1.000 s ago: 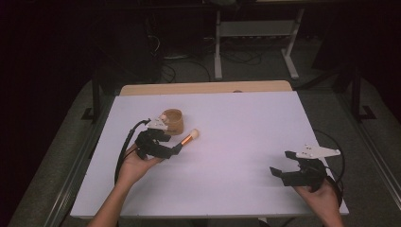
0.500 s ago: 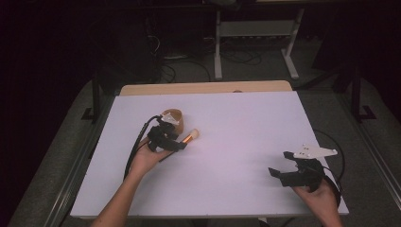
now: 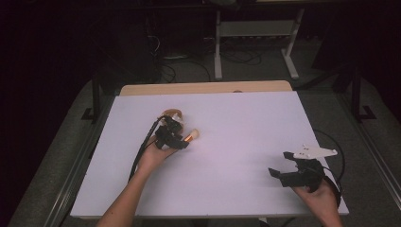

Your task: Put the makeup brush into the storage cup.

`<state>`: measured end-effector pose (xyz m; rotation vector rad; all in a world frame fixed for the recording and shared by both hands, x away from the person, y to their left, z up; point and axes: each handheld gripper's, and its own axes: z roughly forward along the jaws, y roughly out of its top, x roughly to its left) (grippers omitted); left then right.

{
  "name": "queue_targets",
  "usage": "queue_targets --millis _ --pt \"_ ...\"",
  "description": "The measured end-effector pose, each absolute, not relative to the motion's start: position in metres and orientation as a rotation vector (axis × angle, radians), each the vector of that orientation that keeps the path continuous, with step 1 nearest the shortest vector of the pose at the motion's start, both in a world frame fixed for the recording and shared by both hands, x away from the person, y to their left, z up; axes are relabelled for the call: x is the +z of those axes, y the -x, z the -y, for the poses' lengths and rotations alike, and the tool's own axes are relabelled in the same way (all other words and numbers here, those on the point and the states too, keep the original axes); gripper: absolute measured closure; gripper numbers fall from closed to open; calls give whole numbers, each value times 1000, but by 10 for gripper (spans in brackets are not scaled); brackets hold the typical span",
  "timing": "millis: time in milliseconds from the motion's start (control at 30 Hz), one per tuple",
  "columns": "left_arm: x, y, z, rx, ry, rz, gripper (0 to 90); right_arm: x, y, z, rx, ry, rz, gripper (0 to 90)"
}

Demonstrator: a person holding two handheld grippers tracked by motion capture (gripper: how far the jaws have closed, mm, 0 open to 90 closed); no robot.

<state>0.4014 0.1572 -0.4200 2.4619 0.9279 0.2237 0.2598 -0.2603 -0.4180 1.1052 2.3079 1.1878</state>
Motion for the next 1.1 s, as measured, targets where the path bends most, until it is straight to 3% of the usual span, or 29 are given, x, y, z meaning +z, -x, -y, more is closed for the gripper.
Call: queue_targets --millis 367,1100 --pt "-427 -403 -152 231 -2483 -961 730 -418 -261 259 1187 -1102 -2321 151" --pt "-410 -390 -152 206 -2511 -915 744 -417 -262 247 1203 -1092 -2343 151"
